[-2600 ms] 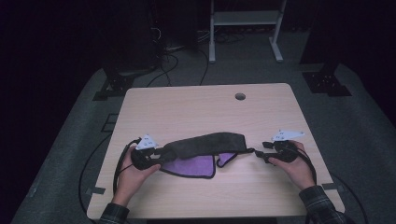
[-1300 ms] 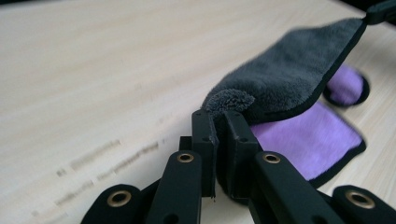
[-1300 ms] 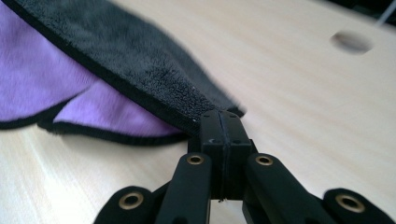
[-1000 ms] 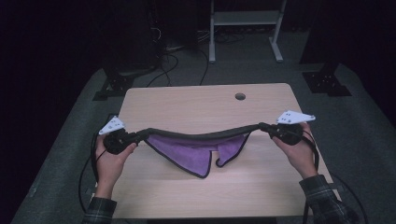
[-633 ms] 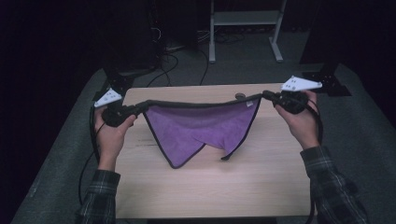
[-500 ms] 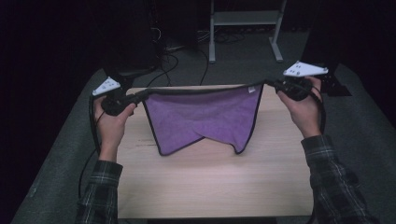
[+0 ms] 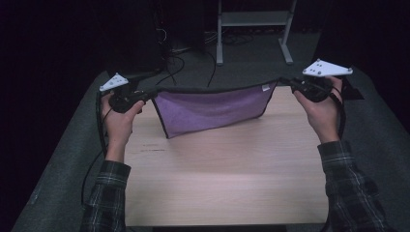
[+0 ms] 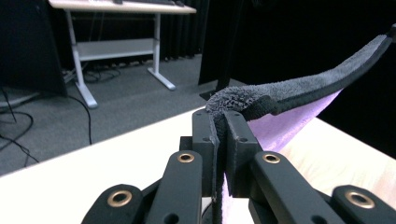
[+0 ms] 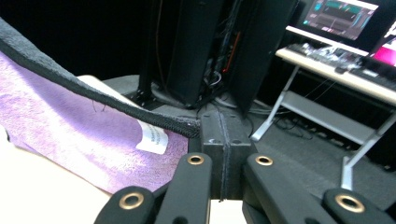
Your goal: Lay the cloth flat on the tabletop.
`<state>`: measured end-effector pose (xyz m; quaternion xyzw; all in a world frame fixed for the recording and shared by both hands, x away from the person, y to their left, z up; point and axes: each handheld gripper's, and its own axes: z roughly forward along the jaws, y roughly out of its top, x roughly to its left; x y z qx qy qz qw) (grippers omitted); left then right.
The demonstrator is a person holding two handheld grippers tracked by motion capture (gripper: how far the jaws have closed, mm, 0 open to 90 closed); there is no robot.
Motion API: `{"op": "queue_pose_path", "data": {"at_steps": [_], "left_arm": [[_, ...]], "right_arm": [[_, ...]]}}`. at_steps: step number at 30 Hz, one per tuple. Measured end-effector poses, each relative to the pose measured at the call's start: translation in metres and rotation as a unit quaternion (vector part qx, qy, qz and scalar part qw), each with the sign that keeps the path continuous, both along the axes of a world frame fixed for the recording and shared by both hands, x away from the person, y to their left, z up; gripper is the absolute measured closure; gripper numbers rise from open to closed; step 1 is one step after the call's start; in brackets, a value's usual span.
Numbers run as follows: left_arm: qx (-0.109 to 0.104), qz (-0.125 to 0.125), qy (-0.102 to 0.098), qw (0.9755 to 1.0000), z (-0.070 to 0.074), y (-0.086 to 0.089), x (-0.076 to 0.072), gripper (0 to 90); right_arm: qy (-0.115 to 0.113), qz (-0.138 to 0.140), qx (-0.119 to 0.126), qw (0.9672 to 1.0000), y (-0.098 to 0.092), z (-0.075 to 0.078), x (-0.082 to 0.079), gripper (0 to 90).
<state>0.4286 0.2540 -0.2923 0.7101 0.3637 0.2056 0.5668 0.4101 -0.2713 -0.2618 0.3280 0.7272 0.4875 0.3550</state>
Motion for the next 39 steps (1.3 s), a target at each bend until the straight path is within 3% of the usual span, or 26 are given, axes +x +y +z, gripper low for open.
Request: {"op": "queue_pose_path", "data": {"at_steps": [1,6,11,22,24,31,39], "left_arm": [[0.001,-0.002,0.003,1.0,-0.003,0.0,-0.001,84.7],[0.008,-0.017,0.024,0.9995,-0.018,-0.002,-0.009,84.6],[0.019,-0.033,0.041,0.9984,-0.032,-0.006,-0.019,84.6],[0.012,-0.058,0.082,0.9948,-0.068,-0.006,-0.047,84.5],[0.013,-0.063,0.094,0.9935,-0.079,-0.006,-0.054,84.5],[0.011,-0.072,0.114,0.9908,-0.096,-0.003,-0.07,84.4],[0.017,-0.083,0.139,0.9866,-0.116,-0.001,-0.098,84.3]], "right_arm": [[0.0,0.0,0.0,1.0,0.0,0.0,0.0,89.4],[0.022,0.017,-0.001,0.9996,-0.002,-0.028,-0.013,89.3],[0.038,0.027,-0.005,0.9989,-0.005,-0.043,-0.023,89.3],[0.077,0.049,-0.015,0.9957,-0.013,-0.085,-0.051,89.3],[0.091,0.055,-0.012,0.9943,-0.016,-0.099,-0.057,89.3],[0.12,0.066,-0.002,0.9906,-0.022,-0.125,-0.072,89.2],[0.163,0.085,-0.006,0.9829,-0.027,-0.155,-0.099,89.2]]}}
